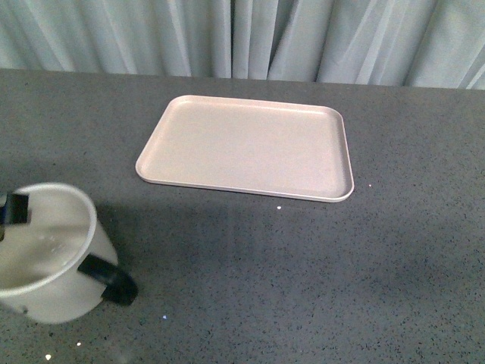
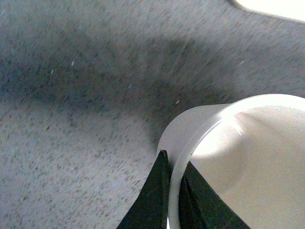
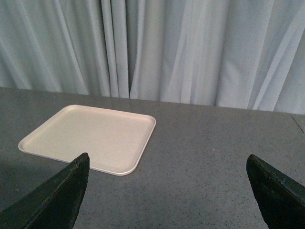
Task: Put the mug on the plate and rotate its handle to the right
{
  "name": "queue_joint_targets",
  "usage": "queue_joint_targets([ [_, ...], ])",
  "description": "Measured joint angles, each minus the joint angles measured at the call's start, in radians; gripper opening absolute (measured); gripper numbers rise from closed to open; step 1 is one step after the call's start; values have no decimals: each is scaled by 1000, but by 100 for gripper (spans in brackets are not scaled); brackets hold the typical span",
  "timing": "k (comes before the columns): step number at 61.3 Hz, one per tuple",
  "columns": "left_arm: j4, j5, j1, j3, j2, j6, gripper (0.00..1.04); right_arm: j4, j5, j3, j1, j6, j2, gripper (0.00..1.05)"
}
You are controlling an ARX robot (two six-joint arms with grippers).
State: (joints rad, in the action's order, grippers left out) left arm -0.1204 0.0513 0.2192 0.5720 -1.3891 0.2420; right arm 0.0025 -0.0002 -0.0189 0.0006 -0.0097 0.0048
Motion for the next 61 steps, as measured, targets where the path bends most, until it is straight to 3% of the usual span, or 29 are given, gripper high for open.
queue_joint_targets([
  [29,-99,-48,210,680,-485,13,2,0,0,0,0,0,0,96],
  [42,-214,-61,247,956,-707,-14,2,0,0,0,0,0,0,96],
  [61,-305,-70,261,1130,-855,-71,2,0,0,0,0,0,0,96],
])
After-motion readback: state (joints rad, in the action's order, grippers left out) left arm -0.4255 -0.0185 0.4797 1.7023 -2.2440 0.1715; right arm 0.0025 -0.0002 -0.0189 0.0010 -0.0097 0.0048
